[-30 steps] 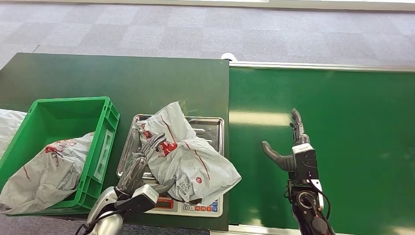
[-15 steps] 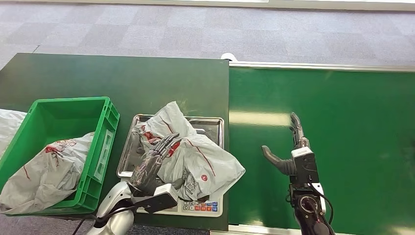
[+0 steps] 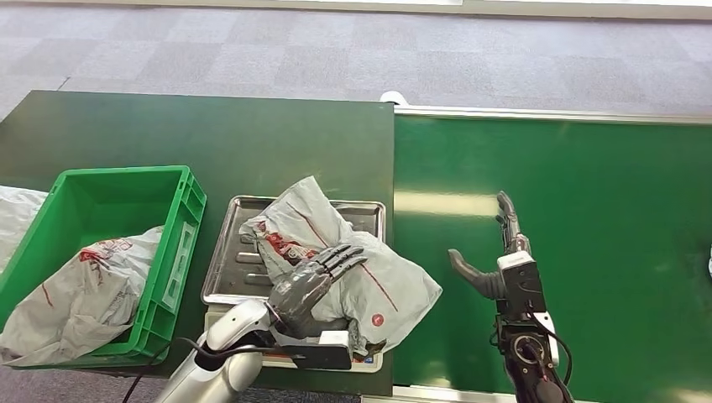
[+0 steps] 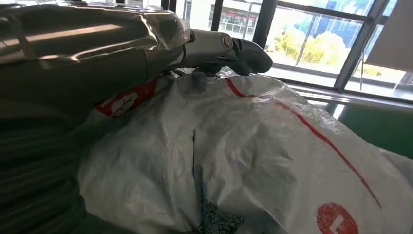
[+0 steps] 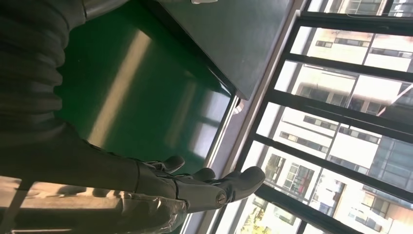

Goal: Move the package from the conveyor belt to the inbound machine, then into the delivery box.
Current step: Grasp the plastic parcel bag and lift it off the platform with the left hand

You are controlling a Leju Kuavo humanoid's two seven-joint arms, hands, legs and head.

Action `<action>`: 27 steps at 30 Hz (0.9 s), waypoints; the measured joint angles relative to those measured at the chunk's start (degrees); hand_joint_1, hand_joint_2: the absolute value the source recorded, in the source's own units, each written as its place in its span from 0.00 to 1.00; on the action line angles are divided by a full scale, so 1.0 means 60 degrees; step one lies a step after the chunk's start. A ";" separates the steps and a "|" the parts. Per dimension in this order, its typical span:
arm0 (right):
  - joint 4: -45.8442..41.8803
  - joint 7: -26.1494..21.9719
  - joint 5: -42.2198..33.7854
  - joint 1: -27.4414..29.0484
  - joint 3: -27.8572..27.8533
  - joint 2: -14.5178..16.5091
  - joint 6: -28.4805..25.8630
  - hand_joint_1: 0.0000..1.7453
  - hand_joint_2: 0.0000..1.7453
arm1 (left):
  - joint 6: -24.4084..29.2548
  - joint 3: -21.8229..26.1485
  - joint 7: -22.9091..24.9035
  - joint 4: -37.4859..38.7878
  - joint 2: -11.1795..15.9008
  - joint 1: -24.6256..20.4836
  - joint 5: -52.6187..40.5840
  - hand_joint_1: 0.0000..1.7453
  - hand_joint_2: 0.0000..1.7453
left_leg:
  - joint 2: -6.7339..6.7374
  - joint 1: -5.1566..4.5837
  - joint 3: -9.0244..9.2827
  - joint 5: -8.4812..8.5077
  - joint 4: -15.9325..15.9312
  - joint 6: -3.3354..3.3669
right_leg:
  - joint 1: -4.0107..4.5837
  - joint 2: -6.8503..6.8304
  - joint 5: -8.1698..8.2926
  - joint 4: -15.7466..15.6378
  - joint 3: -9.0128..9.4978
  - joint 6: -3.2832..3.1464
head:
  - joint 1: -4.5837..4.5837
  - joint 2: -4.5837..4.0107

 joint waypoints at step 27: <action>-0.0228 0.0279 0.0332 0.0039 -0.0378 0.0259 0.0007 0.00 1.00 | -0.1354 -0.0518 0.0108 0.2013 -0.0244 -0.1236 0.0121 0.97 1.00 | -0.0069 -0.0024 0.0221 -0.0010 -0.0005 0.0030 | -0.0025 -0.0065 -0.0034 -0.0010 0.0258 0.0023 | 0.0002 0.0000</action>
